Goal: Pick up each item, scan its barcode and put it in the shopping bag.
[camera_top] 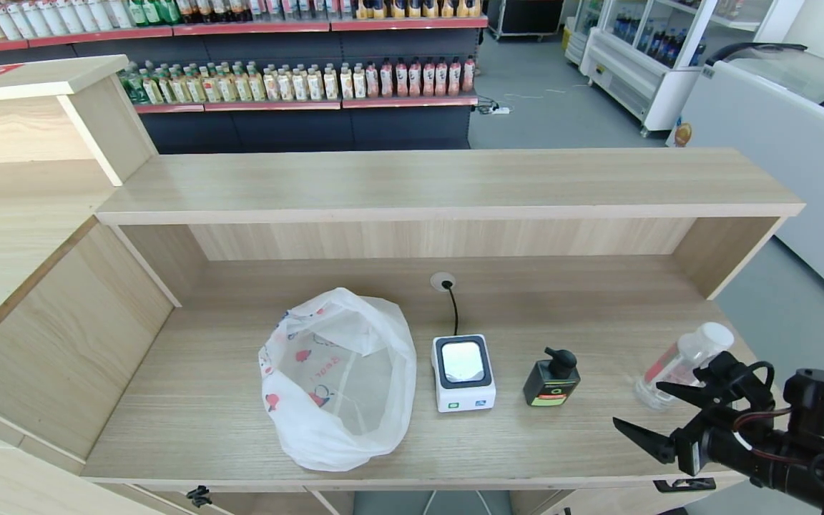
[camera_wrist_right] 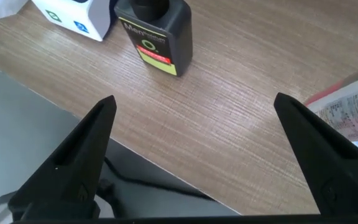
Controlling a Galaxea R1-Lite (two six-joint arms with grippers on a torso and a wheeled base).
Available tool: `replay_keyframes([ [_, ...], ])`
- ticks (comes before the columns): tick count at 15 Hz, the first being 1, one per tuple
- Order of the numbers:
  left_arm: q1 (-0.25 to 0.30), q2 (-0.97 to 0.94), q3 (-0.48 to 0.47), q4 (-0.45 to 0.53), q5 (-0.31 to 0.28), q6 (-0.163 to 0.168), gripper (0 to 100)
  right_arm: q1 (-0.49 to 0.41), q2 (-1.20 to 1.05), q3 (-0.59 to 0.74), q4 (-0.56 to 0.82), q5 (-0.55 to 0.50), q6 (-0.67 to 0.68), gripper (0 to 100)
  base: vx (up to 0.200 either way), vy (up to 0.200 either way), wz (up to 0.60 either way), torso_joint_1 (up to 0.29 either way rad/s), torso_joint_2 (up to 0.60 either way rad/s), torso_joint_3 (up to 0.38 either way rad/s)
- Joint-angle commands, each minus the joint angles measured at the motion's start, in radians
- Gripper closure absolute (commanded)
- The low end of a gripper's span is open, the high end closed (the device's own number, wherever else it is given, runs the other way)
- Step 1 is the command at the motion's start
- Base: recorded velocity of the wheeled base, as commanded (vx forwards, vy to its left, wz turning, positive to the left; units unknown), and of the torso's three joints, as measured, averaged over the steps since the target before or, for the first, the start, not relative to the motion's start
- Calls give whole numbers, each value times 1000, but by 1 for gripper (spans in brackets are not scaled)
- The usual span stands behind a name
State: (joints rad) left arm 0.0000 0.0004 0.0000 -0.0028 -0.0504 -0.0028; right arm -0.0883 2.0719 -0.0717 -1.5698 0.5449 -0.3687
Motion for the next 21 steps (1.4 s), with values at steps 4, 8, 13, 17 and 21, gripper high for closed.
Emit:
replay_keyframes([
  [4,0,0,0,0,1,0,0,21,123,-117,-1,46,1,0,0,0,0,0,0,0],
  [8,0,0,0,0,0,0,0,35,180,-181,-1,129,5,0,0,0,0,0,0,0],
  [13,-2,0,0,0,1,0,0,67,228,-281,-1,184,5,0,0,0,0,0,0,0],
  [17,-2,0,0,0,1,0,0,98,277,-346,-1,247,1,0,0,0,0,0,0,0],
  [21,0,0,0,0,1,0,0,104,323,-412,-1,306,1,0,0,0,0,0,0,0],
])
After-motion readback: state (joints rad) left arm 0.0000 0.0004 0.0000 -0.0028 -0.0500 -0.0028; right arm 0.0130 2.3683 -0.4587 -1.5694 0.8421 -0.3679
